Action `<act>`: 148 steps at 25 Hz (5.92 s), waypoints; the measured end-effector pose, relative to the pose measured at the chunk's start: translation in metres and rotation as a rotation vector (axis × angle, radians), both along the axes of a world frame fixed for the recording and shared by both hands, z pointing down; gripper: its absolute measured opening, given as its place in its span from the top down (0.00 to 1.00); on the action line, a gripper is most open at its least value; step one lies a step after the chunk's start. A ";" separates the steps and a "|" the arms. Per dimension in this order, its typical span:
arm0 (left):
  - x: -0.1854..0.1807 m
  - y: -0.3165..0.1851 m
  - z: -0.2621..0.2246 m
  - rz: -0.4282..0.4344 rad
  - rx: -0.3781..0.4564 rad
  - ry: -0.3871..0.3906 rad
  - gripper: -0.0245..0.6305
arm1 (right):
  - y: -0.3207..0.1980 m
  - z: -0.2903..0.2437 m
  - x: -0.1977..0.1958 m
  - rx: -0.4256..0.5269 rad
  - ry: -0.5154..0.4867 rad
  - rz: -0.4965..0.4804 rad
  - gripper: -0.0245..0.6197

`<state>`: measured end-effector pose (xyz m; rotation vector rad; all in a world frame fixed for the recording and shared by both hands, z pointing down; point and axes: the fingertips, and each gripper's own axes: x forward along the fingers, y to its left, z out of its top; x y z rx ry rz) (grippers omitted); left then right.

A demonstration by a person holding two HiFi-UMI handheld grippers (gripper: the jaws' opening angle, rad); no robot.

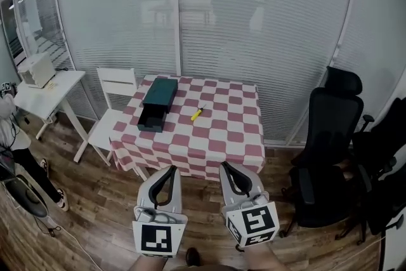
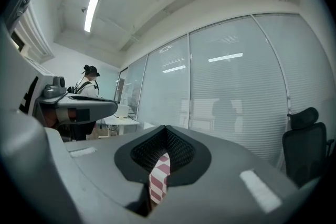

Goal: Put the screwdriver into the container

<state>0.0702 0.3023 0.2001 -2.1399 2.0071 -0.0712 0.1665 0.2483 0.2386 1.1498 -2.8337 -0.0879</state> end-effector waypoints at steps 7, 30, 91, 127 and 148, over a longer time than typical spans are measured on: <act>-0.027 -0.027 0.003 0.035 0.009 -0.001 0.96 | -0.024 0.001 -0.036 0.007 -0.003 0.001 0.92; -0.091 -0.206 0.047 0.018 -0.104 0.011 0.96 | -0.216 0.051 -0.090 -0.114 0.011 0.031 0.92; -0.178 -0.478 0.155 0.388 -0.367 0.090 0.96 | -0.407 0.289 -0.172 -0.666 0.155 0.373 0.68; -0.204 -0.427 0.109 0.180 -0.246 0.059 0.96 | -0.396 0.162 -0.212 -0.500 0.121 0.127 0.81; -0.183 -0.320 0.025 -0.127 -0.022 -0.036 0.96 | -0.307 -0.008 -0.218 -0.195 -0.042 -0.282 0.81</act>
